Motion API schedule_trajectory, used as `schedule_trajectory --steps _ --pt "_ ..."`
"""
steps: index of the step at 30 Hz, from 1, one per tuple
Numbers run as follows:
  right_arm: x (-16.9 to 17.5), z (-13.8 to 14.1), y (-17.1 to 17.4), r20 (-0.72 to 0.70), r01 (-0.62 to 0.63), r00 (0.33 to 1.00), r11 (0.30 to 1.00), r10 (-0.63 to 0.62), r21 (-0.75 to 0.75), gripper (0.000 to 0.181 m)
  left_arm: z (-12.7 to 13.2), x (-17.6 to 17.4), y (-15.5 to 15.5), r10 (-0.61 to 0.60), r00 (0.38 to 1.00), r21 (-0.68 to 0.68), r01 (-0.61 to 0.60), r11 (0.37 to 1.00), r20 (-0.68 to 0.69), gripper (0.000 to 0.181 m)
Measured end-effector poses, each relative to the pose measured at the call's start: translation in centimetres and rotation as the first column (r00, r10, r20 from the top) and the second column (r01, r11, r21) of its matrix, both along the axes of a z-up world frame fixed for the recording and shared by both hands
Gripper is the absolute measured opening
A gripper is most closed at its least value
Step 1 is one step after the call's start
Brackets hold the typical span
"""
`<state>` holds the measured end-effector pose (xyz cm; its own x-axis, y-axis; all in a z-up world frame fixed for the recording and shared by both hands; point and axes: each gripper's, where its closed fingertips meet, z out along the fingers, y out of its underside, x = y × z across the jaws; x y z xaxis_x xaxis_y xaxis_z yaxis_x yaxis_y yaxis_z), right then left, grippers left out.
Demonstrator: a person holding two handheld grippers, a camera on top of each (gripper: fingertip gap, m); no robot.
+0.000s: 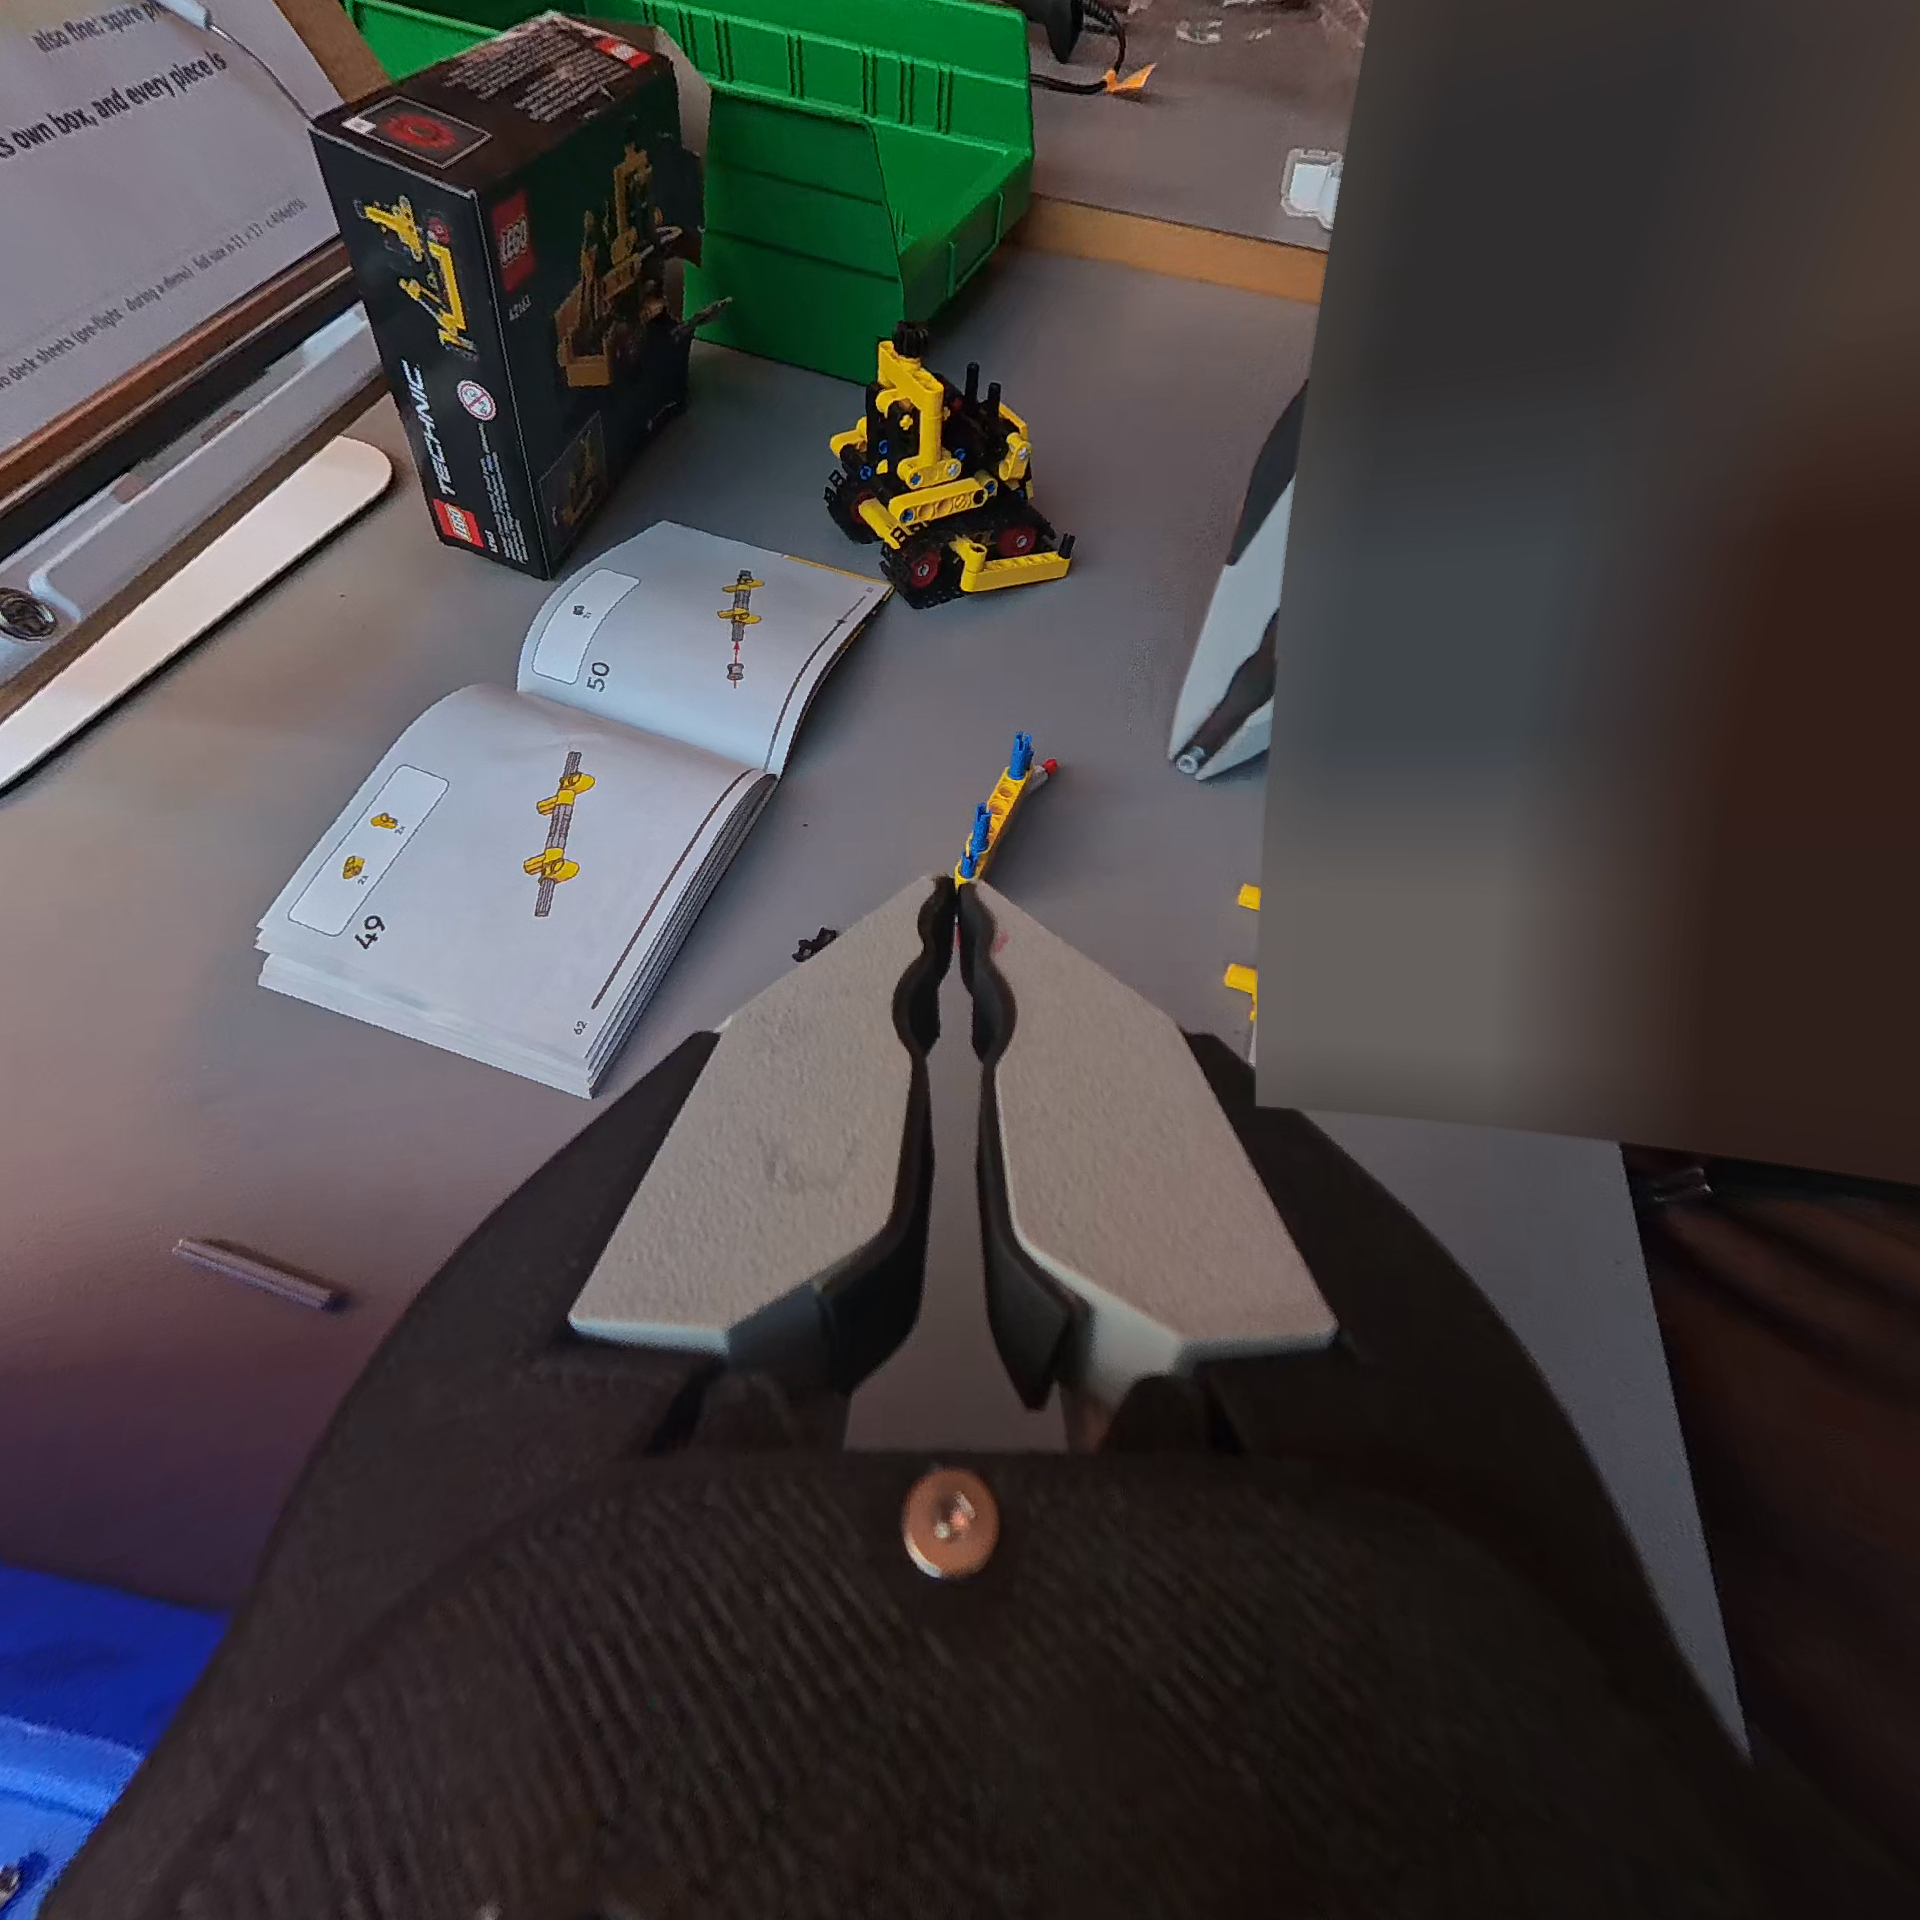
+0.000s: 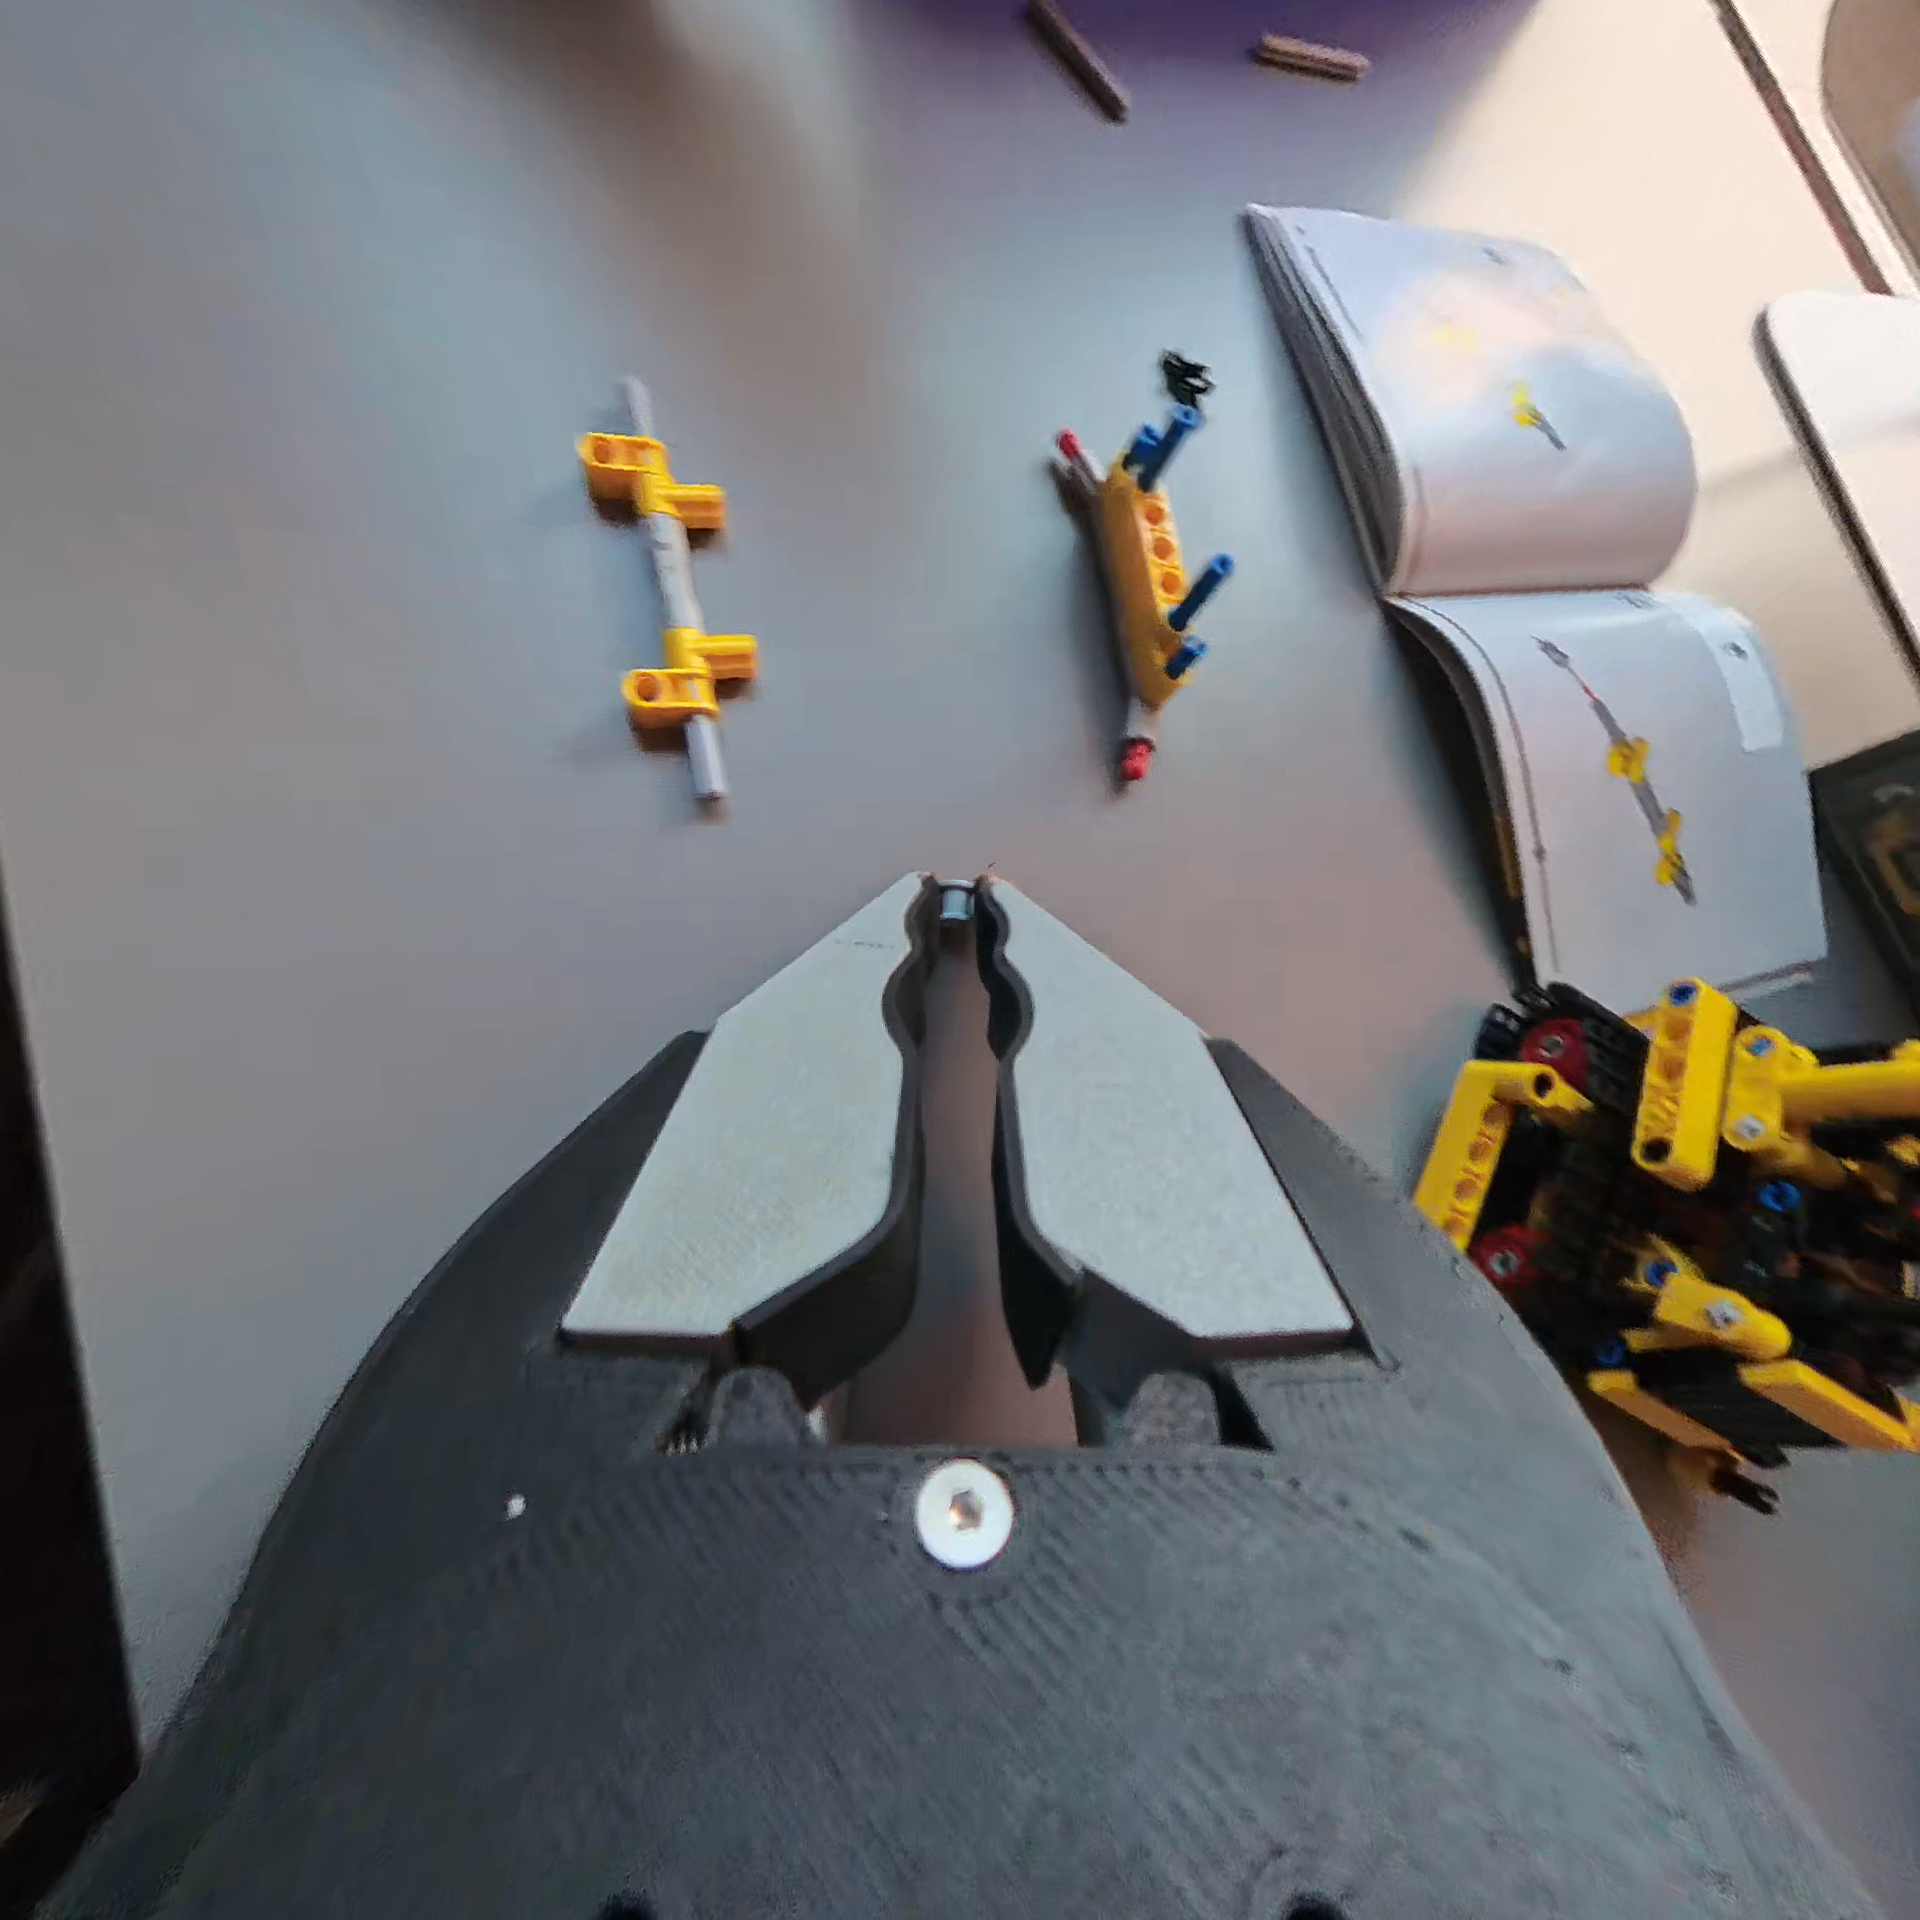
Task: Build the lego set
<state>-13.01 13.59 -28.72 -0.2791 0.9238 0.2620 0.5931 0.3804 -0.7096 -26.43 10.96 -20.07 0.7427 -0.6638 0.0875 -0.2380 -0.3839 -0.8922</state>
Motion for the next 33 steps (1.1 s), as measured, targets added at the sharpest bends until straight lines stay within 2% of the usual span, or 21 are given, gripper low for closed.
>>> schedule_trajectory --steps 1,9,23,29,33 --pt "0.1 0.0 -0.7 0.001 -0.028 1.000 1.000 0.028 -0.002 0.004 0.0 0.0 0.0 0.000 1.000 -0.001 0.000 1.000 0.002 0.000" --pt "0.4 0.5 -2.0 -0.023 -0.107 0.994 0.994 0.106 -0.037 0.007 -0.2 0.2 -0.1 -0.004 1.000 -0.001 0.004 1.000 -0.018 0.000" --pt "0.9 1.5 -1.9 -0.078 -0.134 0.989 0.985 0.126 -0.105 0.012 -0.3 0.0 0.0 0.002 1.000 -0.001 -0.002 1.000 -0.027 0.000" --pt "1.4 2.9 -0.5 -0.161 -0.098 0.984 0.982 0.072 -0.159 0.013 -0.7 0.0 0.0 0.003 0.999 -0.006 -0.003 1.000 -0.038 0.000" --pt "1.6 4.7 1.4 -0.270 -0.036 0.963 0.978 -0.022 -0.205 0.014 -0.6 0.1 0.1 0.004 0.999 -0.003 -0.004 1.000 -0.041 0.000"
